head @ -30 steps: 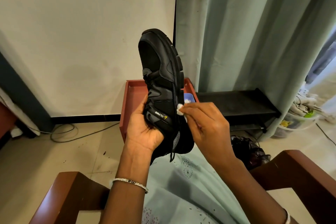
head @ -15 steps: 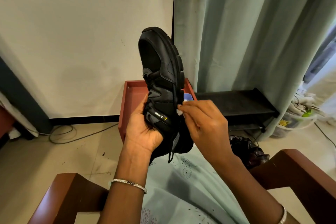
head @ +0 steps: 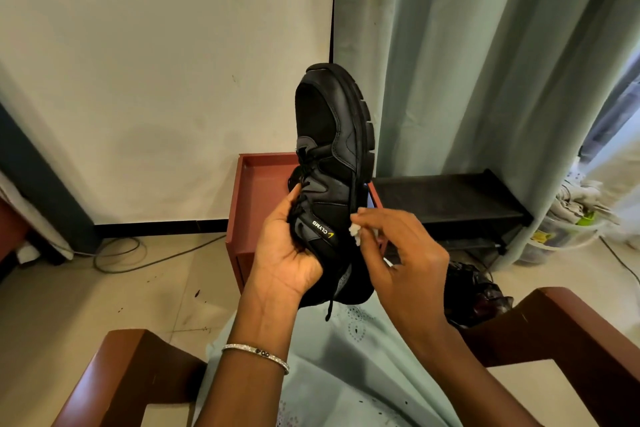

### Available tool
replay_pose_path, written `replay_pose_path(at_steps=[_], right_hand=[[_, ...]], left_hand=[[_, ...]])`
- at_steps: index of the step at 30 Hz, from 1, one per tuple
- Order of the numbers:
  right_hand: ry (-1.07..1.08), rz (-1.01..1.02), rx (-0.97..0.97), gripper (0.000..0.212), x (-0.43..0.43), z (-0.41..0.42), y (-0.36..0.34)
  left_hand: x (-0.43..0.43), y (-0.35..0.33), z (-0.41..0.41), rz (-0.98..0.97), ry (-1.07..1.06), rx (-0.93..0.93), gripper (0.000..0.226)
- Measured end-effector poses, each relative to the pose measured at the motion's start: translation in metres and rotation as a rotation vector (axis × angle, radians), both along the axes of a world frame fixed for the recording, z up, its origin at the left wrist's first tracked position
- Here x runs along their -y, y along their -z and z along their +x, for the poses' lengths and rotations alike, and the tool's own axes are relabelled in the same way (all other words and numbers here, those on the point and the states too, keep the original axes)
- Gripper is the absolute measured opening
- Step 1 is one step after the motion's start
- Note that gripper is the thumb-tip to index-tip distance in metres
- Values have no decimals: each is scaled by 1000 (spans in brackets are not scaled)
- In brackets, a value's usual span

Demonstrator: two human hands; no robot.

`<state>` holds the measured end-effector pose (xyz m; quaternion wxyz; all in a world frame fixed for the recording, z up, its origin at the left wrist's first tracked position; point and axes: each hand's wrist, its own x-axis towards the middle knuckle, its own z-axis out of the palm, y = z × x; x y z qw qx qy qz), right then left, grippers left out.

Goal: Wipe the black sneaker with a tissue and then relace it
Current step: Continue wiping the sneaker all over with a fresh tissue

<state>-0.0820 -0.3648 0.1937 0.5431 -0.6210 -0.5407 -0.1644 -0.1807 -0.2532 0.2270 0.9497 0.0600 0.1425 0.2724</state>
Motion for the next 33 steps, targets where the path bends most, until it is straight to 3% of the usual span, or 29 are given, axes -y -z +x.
replay_pose_path(at_steps=[4,11,16,20,24,27,33], right_hand=[[-7,33,5,15,-7,-4,-11],[-55,11,199,14,-6,-32,-8],[49,63,256,13,-22,-19,-26],[123,88,237,14,-28,-15,-28],[35,38,176,19,-20,-29,-10],[8,14,232,19,-17,-27,-7],[164,81,233,12,-28,6,-29]], left_hand=[[-1,-3,-4,24,-39,-7,42],[5,-5,-2,102,-92,-118,40],[15,-6,0,82,-64,-76,44],[19,-8,0,117,-52,-89,47],[12,-7,-5,112,-47,-189,49],[10,-6,-5,147,-68,-261,51],[20,-11,-1,218,-114,-272,43]])
